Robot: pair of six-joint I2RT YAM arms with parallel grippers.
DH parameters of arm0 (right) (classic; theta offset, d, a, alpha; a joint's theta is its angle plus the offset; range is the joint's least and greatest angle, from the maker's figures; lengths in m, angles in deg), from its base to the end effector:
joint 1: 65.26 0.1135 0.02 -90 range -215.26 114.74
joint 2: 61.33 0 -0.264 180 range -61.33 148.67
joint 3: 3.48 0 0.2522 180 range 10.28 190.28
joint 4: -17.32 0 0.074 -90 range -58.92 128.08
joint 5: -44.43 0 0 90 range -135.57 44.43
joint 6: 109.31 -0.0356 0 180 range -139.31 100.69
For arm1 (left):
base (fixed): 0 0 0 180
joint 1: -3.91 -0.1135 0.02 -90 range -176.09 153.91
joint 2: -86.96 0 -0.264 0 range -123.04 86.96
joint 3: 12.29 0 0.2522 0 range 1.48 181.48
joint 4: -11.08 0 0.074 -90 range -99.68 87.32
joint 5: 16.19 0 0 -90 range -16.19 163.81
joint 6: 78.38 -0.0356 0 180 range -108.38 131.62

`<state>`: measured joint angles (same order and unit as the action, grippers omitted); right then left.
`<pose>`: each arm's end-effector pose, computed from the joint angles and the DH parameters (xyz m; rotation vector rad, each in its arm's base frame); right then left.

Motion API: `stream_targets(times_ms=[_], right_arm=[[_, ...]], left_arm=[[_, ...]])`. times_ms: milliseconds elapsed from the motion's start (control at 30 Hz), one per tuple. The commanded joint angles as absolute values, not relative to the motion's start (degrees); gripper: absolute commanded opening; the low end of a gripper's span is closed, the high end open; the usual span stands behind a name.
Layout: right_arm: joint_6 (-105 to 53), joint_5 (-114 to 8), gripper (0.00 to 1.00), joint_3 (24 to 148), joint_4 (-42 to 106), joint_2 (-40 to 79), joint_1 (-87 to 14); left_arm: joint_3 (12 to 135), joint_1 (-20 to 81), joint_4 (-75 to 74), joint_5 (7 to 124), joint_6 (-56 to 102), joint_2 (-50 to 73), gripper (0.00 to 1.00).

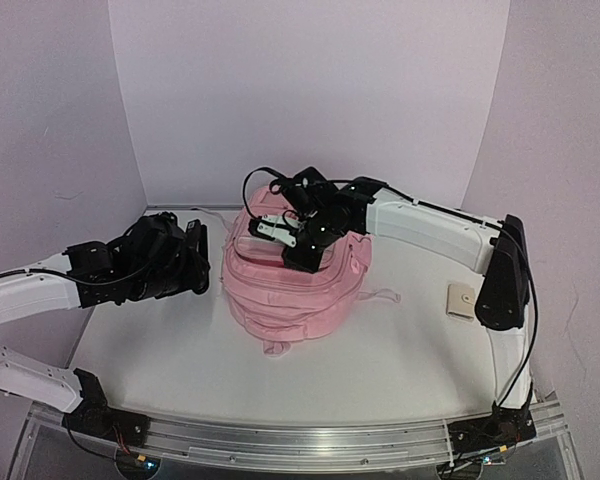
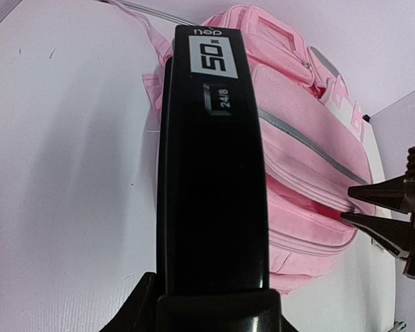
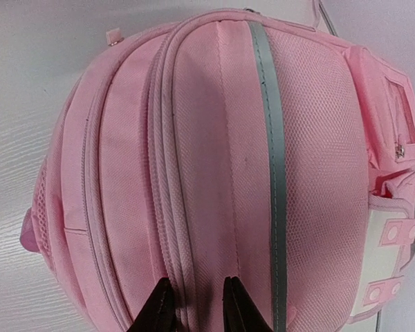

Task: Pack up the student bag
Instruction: Place the stationery in the student bag.

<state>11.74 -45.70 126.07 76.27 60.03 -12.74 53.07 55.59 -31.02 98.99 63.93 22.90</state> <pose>0.2898 0.3781 0.2900 -1.6426 1.8366 0.1664 0.1589 -0.1766 0.2872 -0.2412 2.2370 -0.4997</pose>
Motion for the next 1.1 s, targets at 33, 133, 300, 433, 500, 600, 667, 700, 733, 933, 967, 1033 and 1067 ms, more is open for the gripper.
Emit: stream_targets(times_ms=[33, 133, 300, 433, 500, 600, 667, 700, 733, 933, 967, 1033, 1067], right_arm=[[10.0, -49.7, 0.24, 130.2, 79.2, 57.6, -14.7], [10.3, -49.2, 0.23, 130.8, 79.5, 57.9, -15.0], [11.2, -42.8, 0.03, 133.3, 79.3, 60.1, -15.1], [8.6, -44.3, 0.00, 135.4, 79.3, 59.8, -15.1], [6.0, -46.5, 0.00, 136.9, 79.3, 59.5, -15.0], [2.3, -49.2, 0.00, 139.3, 79.3, 59.7, -15.1], [0.3, -50.9, 0.00, 140.5, 79.4, 59.8, -15.1], [-0.8, -51.5, 0.00, 141.2, 79.4, 59.9, -15.1], [-1.8, -52.1, 0.00, 141.9, 79.4, 60.1, -15.0], [-8.0, -57.1, 0.00, 146.8, 79.2, 60.7, -15.0], [-8.8, -57.8, 0.00, 147.2, 79.2, 60.8, -15.0], [-9.9, -58.9, 0.00, 147.5, 79.2, 60.7, -14.9], [-10.4, -59.2, 0.00, 147.5, 79.2, 60.7, -15.0]], left_arm=[[55.8, 55.4, -25.9, 100.3, 62.4, 23.3, 0.00], [55.8, 55.5, -25.9, 100.5, 62.4, 23.4, 0.00], [53.7, 55.4, -21.5, 96.7, 61.3, 23.9, 0.00], [50.4, 55.4, -13.6, 88.5, 59.3, 24.6, 0.00], [48.2, 55.4, -9.6, 84.8, 59.5, 24.5, 0.00], [45.7, 55.4, -3.7, 79.9, 60.9, 23.4, 0.00], [44.1, 55.4, 1.3, 77.5, 62.4, 22.9, 0.00], [43.2, 55.4, 4.1, 76.3, 63.1, 22.7, 0.00], [42.4, 55.4, 6.3, 75.4, 63.7, 22.3, 0.00], [42.7, 55.5, 14.6, 71.4, 66.3, 16.9, 0.00], [43.3, 55.5, 15.5, 71.4, 66.7, 15.9, 0.00], [44.9, 55.4, 16.7, 72.0, 67.9, 13.5, 0.00], [45.5, 55.4, 16.8, 72.7, 68.5, 12.6, 0.00]])
